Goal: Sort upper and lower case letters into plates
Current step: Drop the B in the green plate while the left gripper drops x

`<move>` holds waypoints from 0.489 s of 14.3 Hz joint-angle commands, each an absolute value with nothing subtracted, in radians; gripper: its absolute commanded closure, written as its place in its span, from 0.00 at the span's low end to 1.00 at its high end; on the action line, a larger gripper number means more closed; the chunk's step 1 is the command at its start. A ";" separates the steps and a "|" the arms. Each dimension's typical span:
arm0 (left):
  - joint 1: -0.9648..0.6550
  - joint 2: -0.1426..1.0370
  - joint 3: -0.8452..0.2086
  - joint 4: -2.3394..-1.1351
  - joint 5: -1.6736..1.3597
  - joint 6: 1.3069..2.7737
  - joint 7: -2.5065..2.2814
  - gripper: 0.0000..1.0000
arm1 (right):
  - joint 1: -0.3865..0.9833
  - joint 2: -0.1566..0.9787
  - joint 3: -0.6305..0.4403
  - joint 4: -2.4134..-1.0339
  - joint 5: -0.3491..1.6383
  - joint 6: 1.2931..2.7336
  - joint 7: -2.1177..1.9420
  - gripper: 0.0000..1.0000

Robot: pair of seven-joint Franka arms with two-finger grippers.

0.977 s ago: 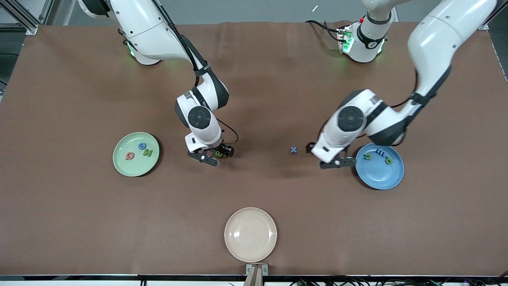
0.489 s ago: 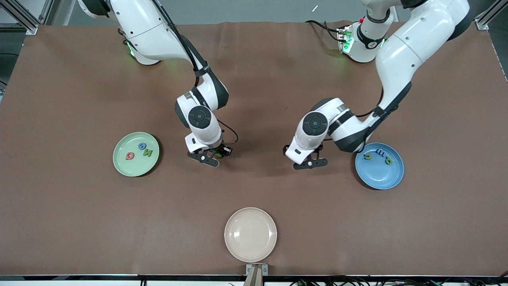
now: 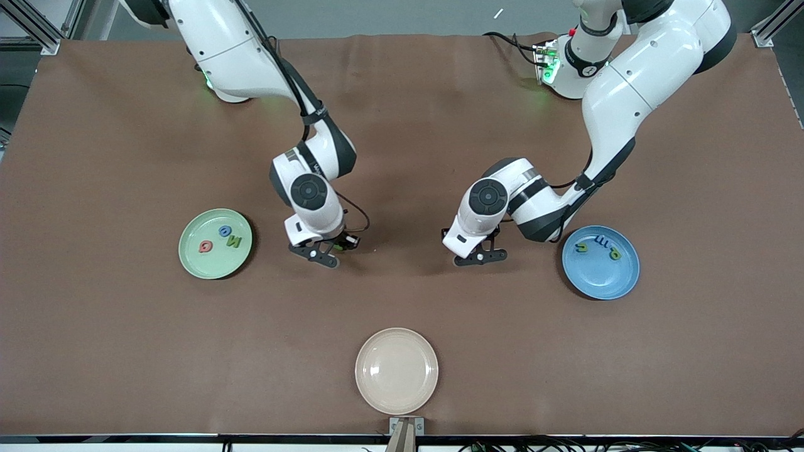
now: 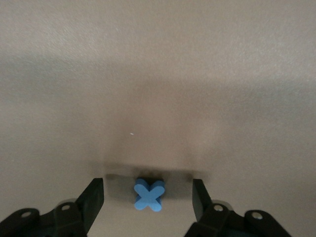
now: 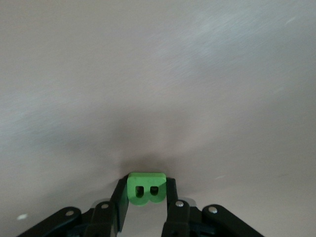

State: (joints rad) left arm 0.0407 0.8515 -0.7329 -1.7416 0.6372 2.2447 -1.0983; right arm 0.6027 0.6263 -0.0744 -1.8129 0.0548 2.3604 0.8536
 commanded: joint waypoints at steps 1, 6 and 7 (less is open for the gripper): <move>0.031 0.853 -0.726 -1.743 0.638 2.253 -1.103 0.42 | 0.491 0.522 -0.071 -1.833 0.041 2.234 0.680 1.00; 0.031 0.853 -0.726 -1.746 0.638 2.253 -1.101 0.69 | 0.275 0.454 -0.072 -1.844 0.011 2.128 0.301 1.00; 0.032 0.851 -0.726 -1.750 0.638 2.253 -1.103 0.74 | 0.244 0.456 -0.071 -1.845 -0.006 2.132 0.257 1.00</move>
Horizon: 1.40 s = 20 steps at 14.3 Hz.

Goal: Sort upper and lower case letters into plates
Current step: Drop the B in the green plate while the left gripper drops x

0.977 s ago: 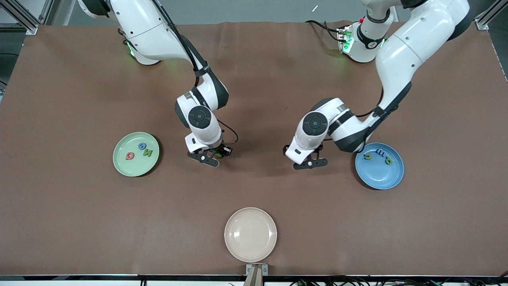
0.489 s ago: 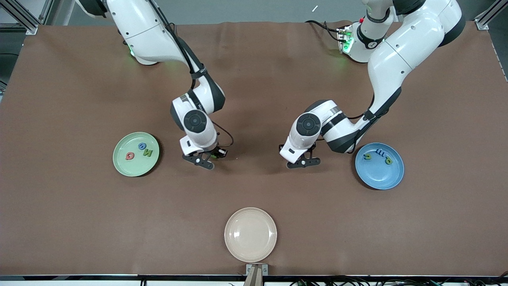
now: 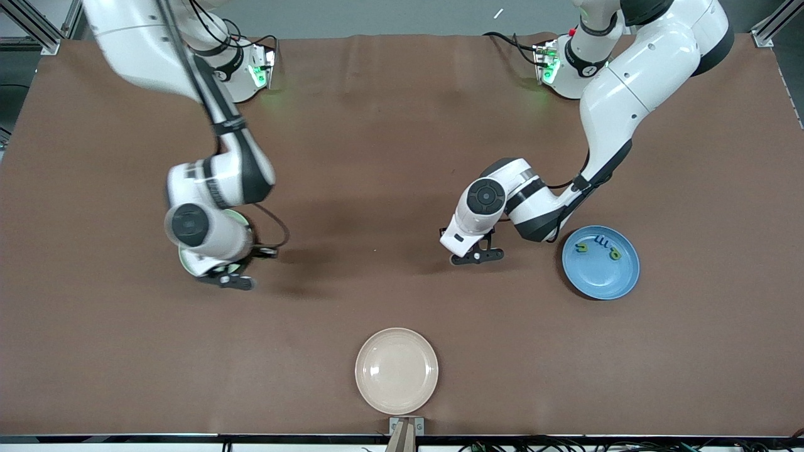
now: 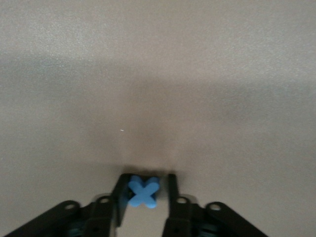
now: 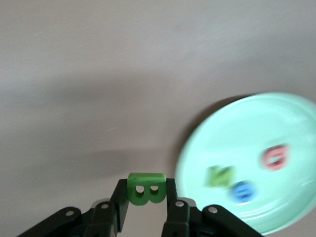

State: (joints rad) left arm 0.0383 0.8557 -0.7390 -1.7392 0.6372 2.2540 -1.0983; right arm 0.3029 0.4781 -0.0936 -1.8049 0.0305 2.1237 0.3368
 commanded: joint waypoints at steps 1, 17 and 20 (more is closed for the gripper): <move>0.032 0.850 -0.726 -1.752 0.638 2.253 -1.103 0.79 | 0.209 0.460 -0.071 -1.844 -0.024 2.138 0.212 1.00; 0.547 0.765 -0.942 -1.749 0.655 1.996 -0.711 0.93 | 0.127 0.531 -0.057 -1.954 -0.017 2.310 0.069 0.37; 0.630 0.767 -0.942 -1.749 0.673 1.996 -0.609 0.93 | 0.124 0.519 -0.057 -1.947 -0.017 2.299 0.068 0.00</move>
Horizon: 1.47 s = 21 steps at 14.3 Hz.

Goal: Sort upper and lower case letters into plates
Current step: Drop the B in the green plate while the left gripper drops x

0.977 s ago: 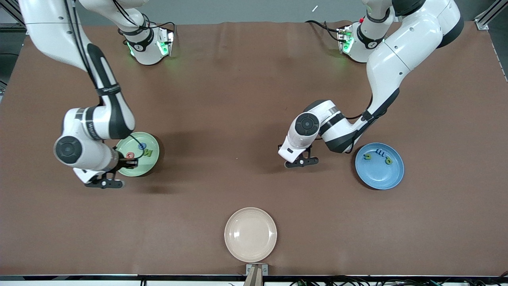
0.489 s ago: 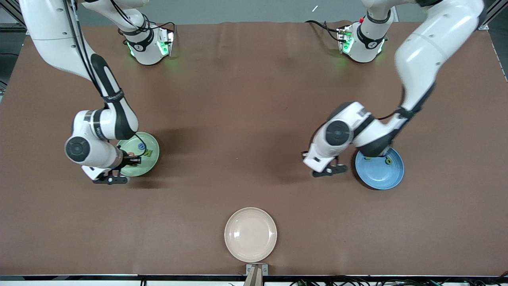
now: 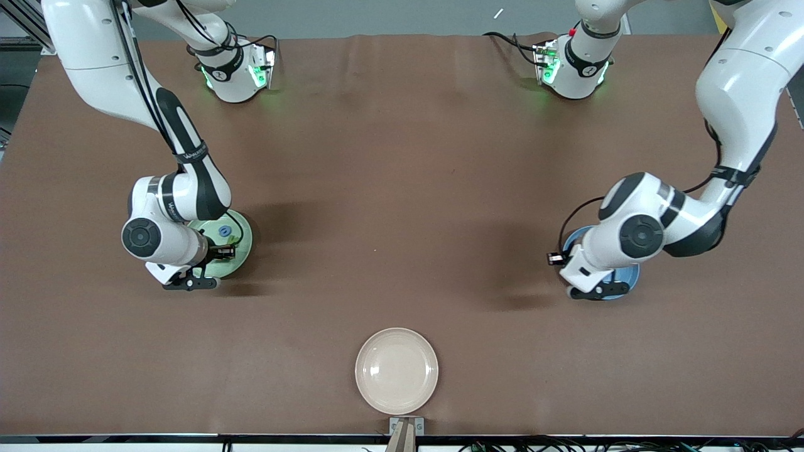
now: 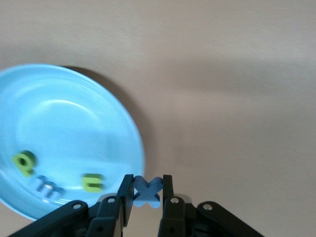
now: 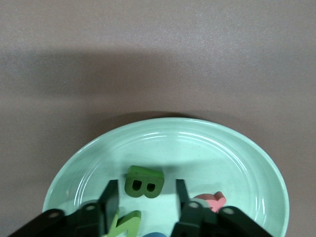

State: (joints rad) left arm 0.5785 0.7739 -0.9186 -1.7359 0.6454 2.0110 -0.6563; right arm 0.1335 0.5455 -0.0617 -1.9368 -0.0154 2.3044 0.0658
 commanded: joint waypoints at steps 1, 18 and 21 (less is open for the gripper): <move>0.652 0.769 -0.940 -1.750 0.676 1.996 -0.570 0.93 | 0.123 0.509 -0.057 -1.942 -0.017 2.283 0.067 0.00; 0.664 0.845 -0.838 -1.781 0.830 2.118 -0.522 0.93 | 0.008 0.361 -0.063 -1.525 -0.020 1.756 -0.003 0.00; 0.664 0.847 -0.830 -1.787 0.831 2.144 -0.522 0.92 | -0.006 0.362 -0.064 -1.480 -0.028 1.717 -0.006 0.00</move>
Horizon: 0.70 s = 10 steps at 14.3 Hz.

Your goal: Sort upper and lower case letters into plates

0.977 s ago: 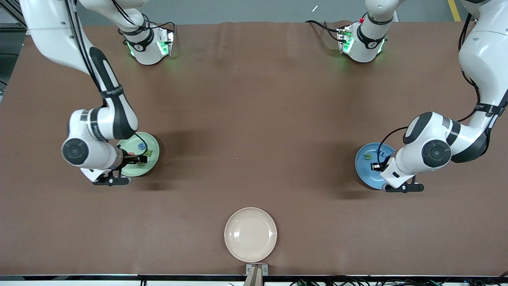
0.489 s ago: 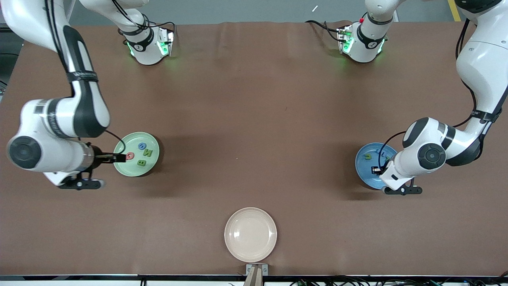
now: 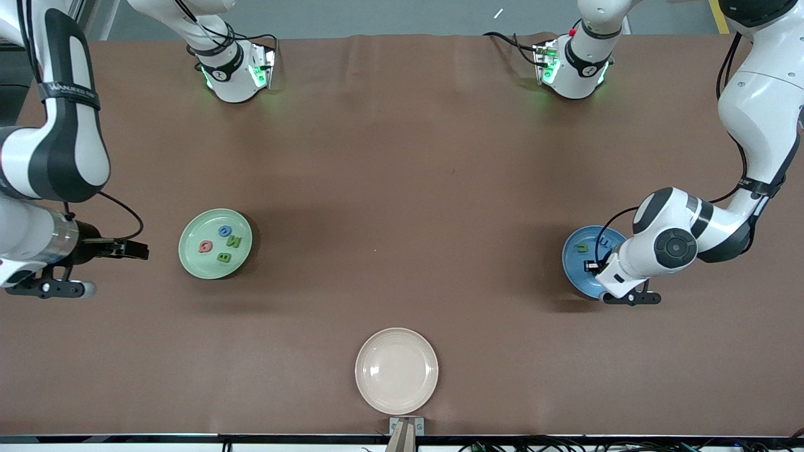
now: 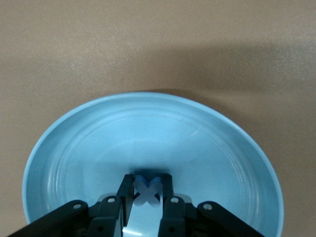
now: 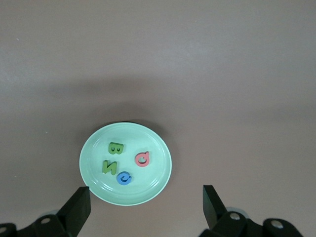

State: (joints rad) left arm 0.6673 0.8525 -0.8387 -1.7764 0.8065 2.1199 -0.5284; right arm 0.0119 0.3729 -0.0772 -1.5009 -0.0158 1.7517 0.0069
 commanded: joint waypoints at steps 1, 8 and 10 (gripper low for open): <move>0.664 0.847 -0.830 -1.787 0.831 2.145 -0.522 0.92 | -0.006 0.364 -0.064 -1.468 -0.031 1.706 -0.008 0.00; 0.675 0.816 -0.839 -1.776 0.819 2.141 -0.520 0.00 | -0.009 0.370 -0.063 -1.413 -0.029 1.643 -0.014 0.00; 0.681 0.802 -0.860 -1.776 0.813 2.135 -0.523 0.00 | -0.014 0.370 -0.061 -1.413 -0.020 1.644 -0.017 0.00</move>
